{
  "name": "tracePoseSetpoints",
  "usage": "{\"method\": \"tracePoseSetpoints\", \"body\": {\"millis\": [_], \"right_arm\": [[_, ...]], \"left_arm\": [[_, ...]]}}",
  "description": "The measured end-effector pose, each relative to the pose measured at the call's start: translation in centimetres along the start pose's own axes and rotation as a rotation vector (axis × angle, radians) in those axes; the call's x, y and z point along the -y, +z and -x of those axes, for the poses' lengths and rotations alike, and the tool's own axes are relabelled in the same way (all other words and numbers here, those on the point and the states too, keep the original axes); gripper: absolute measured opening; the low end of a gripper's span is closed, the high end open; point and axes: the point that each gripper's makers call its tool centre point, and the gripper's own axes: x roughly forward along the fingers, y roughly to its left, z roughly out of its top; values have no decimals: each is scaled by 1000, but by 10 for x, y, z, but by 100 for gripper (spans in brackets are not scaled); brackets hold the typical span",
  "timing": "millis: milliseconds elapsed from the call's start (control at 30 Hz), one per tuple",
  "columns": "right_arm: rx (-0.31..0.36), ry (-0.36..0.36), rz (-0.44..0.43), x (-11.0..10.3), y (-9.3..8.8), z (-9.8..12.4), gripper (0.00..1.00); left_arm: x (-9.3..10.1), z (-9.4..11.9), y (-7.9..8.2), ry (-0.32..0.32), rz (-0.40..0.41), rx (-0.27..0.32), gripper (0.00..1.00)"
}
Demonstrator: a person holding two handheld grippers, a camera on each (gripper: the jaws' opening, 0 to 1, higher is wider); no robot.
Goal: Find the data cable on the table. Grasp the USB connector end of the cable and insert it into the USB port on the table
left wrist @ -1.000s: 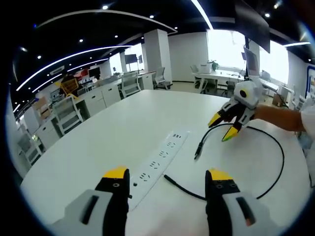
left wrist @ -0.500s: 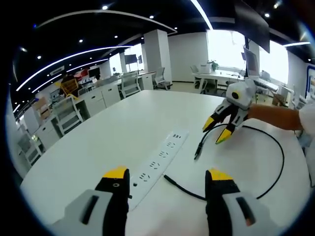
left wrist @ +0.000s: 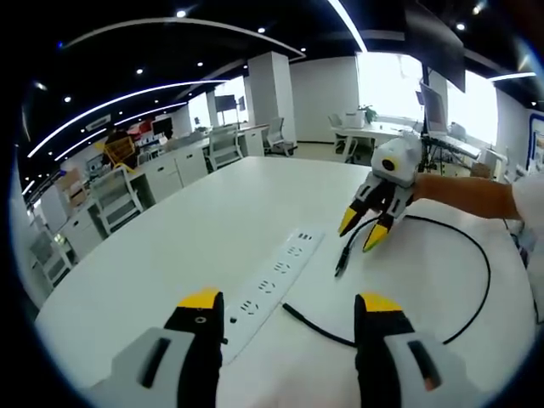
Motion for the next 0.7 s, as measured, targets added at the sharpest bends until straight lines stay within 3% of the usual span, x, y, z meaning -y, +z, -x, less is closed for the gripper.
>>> {"method": "tracePoseSetpoints", "body": {"millis": [500, 700], "right_arm": [[-3, 145, -5, -4, -6, -13, 27], [11, 167, -6, -4, -3, -16, 27]], "left_arm": [[-5, -2, 2, -1, 1, 2, 62], [-6, -2, 2, -2, 0, 1, 62]]}}
